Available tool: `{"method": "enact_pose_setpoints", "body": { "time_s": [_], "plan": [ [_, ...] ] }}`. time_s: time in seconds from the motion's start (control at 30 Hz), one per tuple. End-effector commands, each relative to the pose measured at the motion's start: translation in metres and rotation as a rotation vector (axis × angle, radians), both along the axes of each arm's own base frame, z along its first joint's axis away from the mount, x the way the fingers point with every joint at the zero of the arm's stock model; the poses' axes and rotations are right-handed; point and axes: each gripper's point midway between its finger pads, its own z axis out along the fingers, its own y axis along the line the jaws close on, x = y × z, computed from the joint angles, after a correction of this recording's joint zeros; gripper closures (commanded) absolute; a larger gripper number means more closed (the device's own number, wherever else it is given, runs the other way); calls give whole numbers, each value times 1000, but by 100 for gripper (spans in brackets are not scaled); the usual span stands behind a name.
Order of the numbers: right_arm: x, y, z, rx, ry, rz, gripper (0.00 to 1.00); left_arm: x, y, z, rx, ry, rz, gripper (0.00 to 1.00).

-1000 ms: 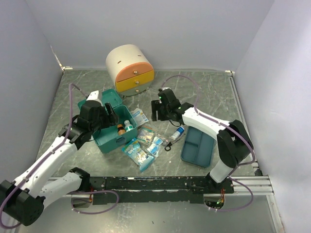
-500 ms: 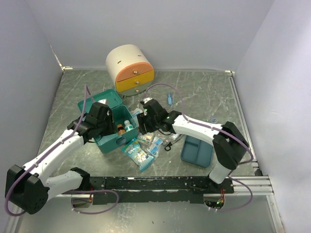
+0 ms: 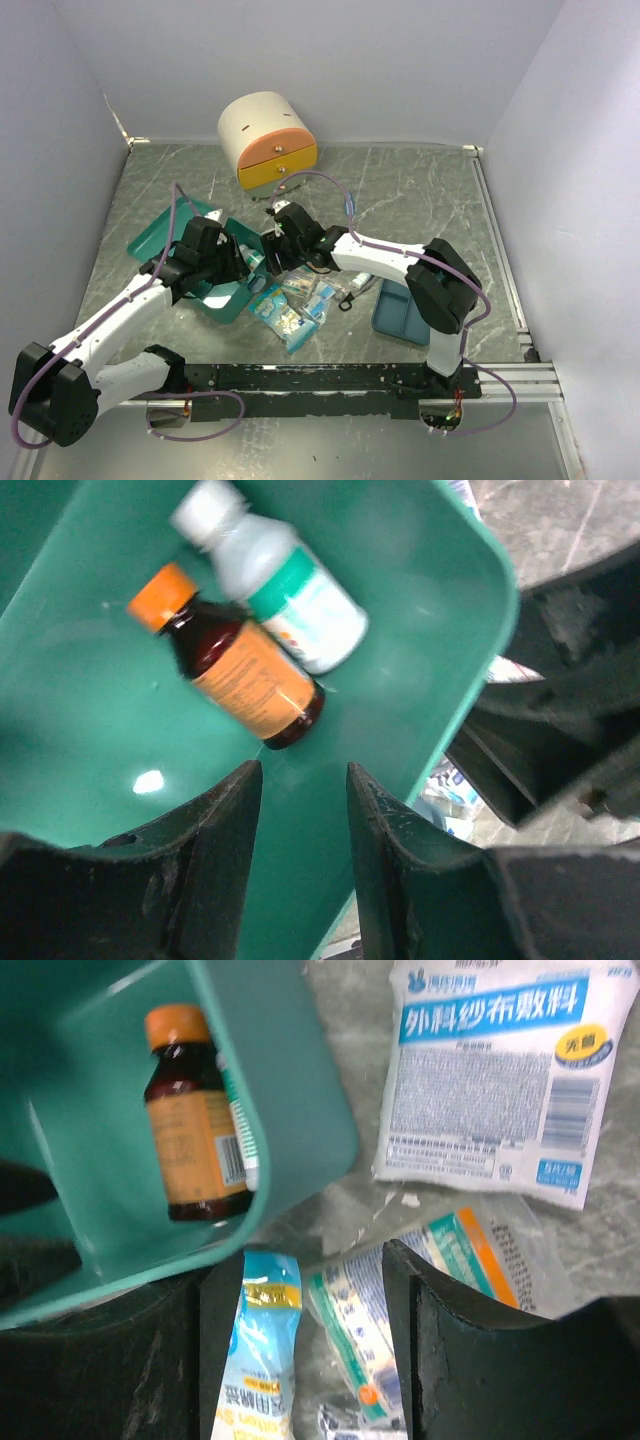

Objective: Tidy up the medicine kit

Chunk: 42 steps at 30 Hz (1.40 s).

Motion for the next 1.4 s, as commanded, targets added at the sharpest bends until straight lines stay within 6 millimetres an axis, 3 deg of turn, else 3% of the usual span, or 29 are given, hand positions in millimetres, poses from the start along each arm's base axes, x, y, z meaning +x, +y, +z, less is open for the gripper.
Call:
{"method": "enact_pose_setpoints", "body": {
  "time_s": [0.0, 0.17, 0.3, 0.53, 0.8, 0.97, 1.17, 1.37],
  "plan": [
    [27, 20, 16, 80, -62, -43, 42, -10, -23, 10, -119, -18, -98, 49],
    [35, 20, 18, 82, -75, -73, 41, -2, -15, 8, -71, -22, -56, 48],
    [36, 18, 21, 94, -75, -100, 41, 3, 3, 4, 16, -4, 38, 50],
    [37, 5, 24, 87, -75, -183, 42, -10, 38, -13, 152, 89, 196, 54],
    [26, -14, 22, 50, -52, -212, 42, -22, 34, -47, 214, 227, 178, 67],
    [19, -28, 19, 28, -54, -234, 41, -25, 30, -60, 232, 266, 149, 68],
    [13, -47, 18, 24, -38, -284, 42, 8, 11, -54, 173, 187, 154, 63],
    [2, -70, 18, 10, -21, -278, 40, 33, 9, -43, 176, 111, 192, 60]
  ]
}}
